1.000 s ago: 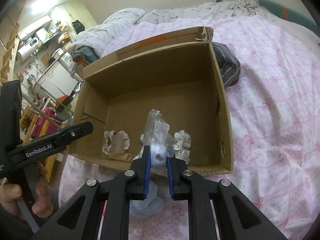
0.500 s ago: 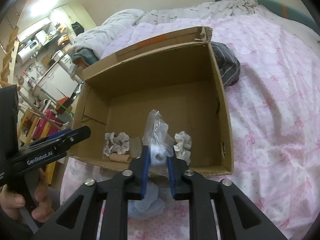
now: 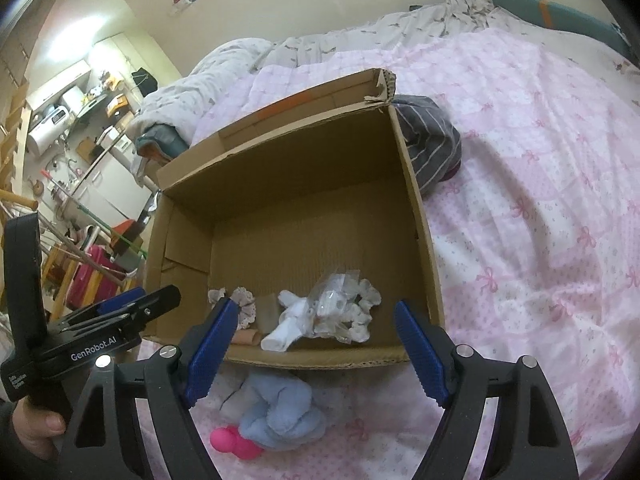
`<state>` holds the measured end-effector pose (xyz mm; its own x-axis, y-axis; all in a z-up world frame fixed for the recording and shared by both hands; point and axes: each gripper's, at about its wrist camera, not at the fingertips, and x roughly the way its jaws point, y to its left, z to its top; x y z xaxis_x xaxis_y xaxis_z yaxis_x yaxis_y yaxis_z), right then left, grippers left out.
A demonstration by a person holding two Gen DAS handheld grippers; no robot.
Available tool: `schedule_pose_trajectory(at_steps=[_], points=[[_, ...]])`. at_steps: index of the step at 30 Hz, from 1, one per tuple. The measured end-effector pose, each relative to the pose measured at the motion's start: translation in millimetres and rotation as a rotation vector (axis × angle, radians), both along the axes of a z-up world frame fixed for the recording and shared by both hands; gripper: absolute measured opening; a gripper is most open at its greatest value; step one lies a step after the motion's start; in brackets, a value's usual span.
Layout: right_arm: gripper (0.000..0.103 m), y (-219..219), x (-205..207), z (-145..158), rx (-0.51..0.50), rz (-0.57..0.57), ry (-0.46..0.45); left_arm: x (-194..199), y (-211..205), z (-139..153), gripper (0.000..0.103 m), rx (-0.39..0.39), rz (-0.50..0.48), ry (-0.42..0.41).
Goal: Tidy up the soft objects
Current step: 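Withdraw both grippers toward the blue sock and pink duck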
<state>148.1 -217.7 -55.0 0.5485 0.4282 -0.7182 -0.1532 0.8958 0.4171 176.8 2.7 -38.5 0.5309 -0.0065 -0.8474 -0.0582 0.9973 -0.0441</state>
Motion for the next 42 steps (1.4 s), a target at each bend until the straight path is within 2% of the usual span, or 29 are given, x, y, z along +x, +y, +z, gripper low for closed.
schedule_pose_trajectory(at_steps=[11,18,25,37,42], points=[[0.086,-8.7,-10.3,7.2,-0.011,-0.030,-0.018,-18.7,3.6,7.2,0.069,0.007,0.000,-0.016],[0.086,-11.4,-27.4,18.6,-0.031,-0.032,-0.043,-44.8,12.9,9.7,0.069,0.000,0.032,-0.015],[0.086,-19.4,-47.5,23.4,-0.010,-0.049,-0.045,-68.0,28.5,13.4,0.069,0.003,0.080,-0.028],[0.086,-16.9,-63.6,17.1,0.016,-0.064,0.001,-89.1,39.6,5.0,0.069,-0.018,0.135,0.029],[0.086,-7.6,-59.6,8.0,-0.009,-0.034,0.041,-88.2,48.4,3.5,0.069,-0.069,0.179,0.041]])
